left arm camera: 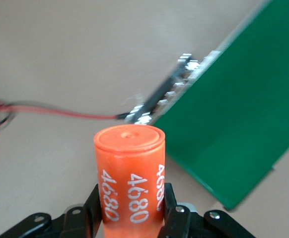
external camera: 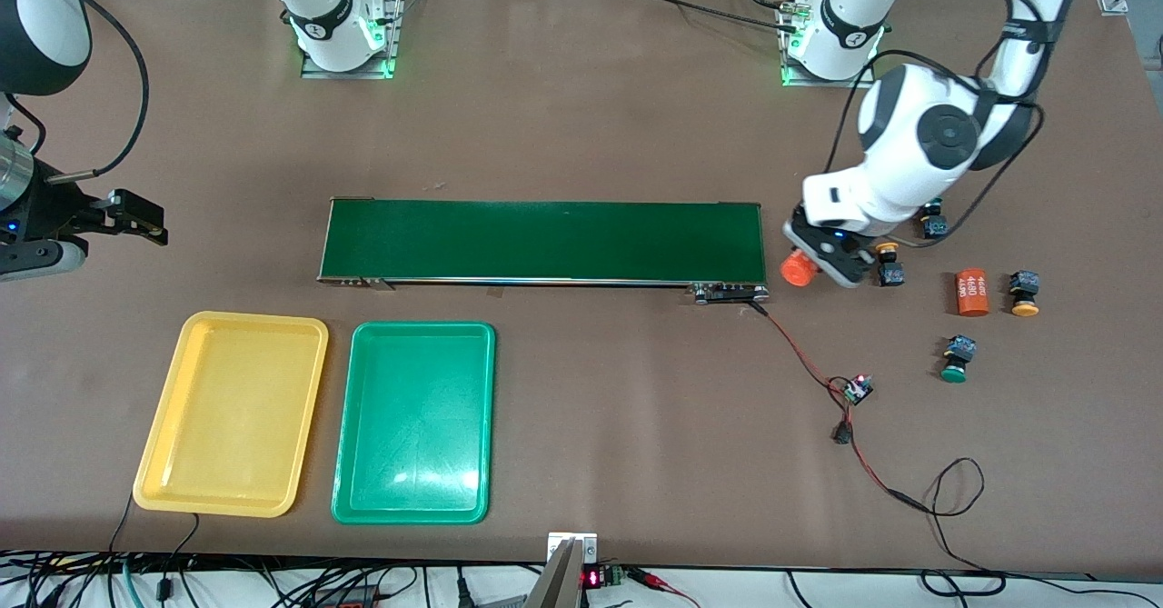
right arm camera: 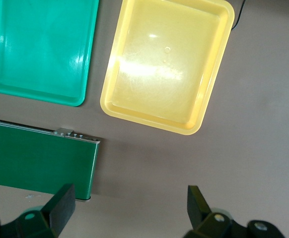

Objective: Sort buttons by color to trays
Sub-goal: 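Carry the cylinder onto the green conveyor and open the left gripper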

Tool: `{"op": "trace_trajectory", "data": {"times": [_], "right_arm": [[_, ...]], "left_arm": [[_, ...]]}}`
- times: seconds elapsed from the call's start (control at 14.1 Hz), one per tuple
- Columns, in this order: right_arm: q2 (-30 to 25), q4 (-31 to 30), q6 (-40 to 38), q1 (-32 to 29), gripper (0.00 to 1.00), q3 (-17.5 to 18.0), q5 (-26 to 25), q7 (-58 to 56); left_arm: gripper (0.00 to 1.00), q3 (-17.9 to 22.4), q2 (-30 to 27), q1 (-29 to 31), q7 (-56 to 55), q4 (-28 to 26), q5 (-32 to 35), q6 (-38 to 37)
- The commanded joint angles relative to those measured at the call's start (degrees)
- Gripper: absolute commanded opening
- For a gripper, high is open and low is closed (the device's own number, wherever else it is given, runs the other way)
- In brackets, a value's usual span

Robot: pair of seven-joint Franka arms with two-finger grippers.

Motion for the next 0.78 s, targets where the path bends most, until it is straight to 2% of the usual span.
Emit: {"op": "trace_trajectory", "data": {"times": [0.0,0.42,0.57,0.71], "right_arm": [[0.09,-0.12,-0.08,-0.59,1.00,0.20,-0.37,-0.82],[0.36,-0.03,0.19,-0.59,1.00,0.11,-0.37,-0.82],[0.36,0.06,0.18,-0.59,1.00,0.11,-0.37,-0.82],[0.44,0.06,0.10,-0.16,1.00,0.11,-0.63,-1.26]], "left_arm": [[0.00,-0.92,2.29,-1.80,11.22,0.66,0.38,-0.02],[0.00,-0.92,4.14,-7.96,19.50,0.57,0.90,-0.03],[0.00,-0.92,5.11,-7.97,21.01,1.70,9.21,0.07],[0.00,-1.01,5.28,-7.97,21.01,1.63,10.57,-0.37]]}}
